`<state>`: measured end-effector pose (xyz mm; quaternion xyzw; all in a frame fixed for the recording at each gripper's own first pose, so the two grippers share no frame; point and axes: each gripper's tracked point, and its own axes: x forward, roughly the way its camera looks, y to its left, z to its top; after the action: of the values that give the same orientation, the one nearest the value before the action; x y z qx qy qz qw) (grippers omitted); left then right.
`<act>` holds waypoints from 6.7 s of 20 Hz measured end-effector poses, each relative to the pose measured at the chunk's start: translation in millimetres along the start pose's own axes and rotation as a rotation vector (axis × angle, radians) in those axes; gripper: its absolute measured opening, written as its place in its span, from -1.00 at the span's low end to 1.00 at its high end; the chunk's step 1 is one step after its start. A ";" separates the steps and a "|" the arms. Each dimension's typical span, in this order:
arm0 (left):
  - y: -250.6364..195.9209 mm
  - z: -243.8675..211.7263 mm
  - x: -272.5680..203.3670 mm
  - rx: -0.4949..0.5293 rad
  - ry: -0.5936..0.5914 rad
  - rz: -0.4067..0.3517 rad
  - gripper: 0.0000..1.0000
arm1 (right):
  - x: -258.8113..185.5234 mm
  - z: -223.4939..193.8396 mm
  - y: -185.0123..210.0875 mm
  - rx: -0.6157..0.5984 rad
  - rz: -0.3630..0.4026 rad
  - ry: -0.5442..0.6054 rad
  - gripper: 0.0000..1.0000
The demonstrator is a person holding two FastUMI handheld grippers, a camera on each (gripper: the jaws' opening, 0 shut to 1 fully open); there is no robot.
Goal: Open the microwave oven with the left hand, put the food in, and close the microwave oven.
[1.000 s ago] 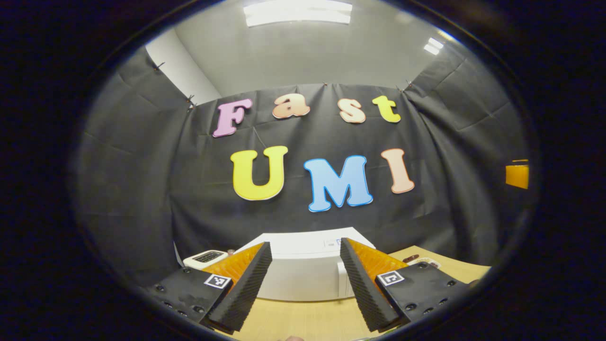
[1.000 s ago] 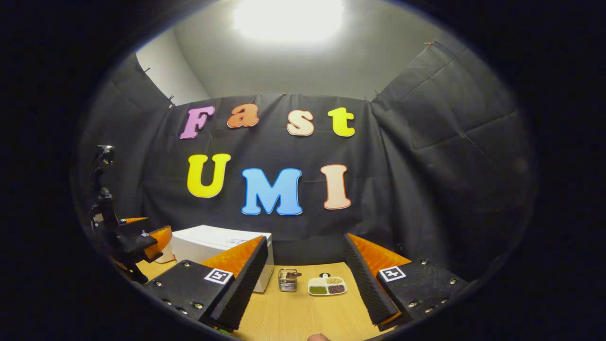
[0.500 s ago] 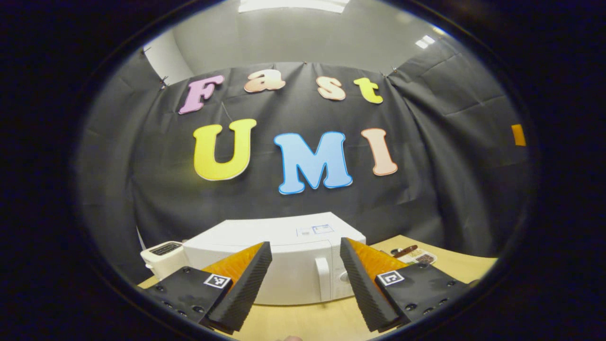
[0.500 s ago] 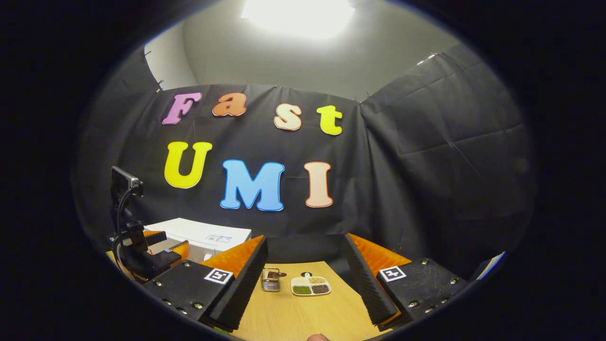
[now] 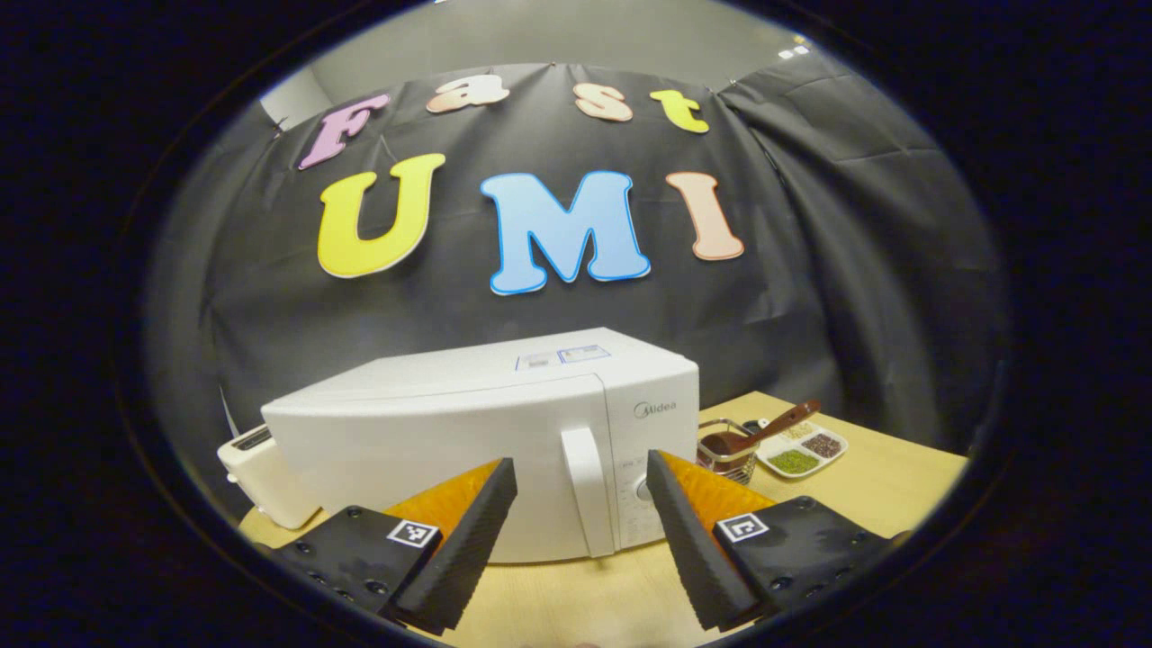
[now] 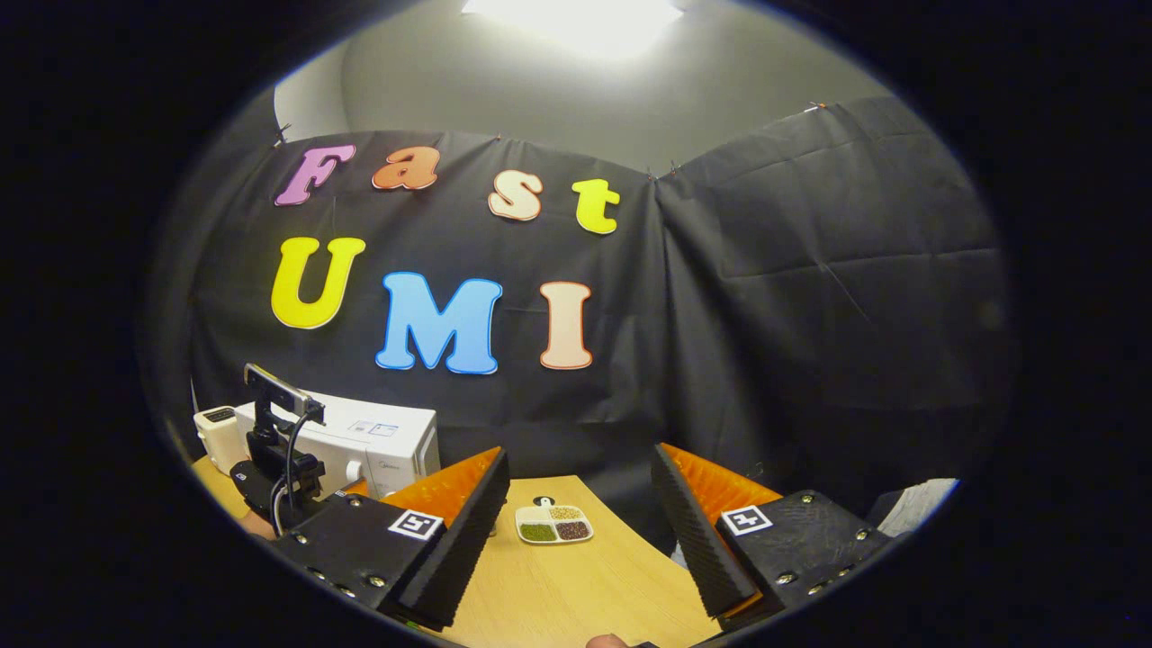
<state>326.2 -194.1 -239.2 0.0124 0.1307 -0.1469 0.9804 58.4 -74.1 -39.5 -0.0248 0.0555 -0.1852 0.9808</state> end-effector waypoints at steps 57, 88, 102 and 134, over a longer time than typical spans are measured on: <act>153.3 -84.6 -259.3 -0.083 0.205 0.301 -0.75 | -104.0 -12.8 91.2 0.112 0.520 0.024 0.93; 280.9 -87.4 -368.4 -0.159 0.132 0.208 0.59 | -124.8 -27.4 227.4 0.098 0.524 0.116 0.93; 279.4 51.2 -426.0 -0.148 -0.138 0.400 0.90 | -76.7 -157.0 194.1 0.215 0.605 0.575 0.97; 196.6 68.3 -421.6 -0.094 -0.111 0.532 0.88 | -128.3 -255.7 197.0 0.527 0.849 1.190 -0.34</act>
<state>11.7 109.7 -66.4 -0.0072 0.0755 0.1214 0.9897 -19.5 149.0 -294.1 0.3361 0.5316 0.2171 0.7465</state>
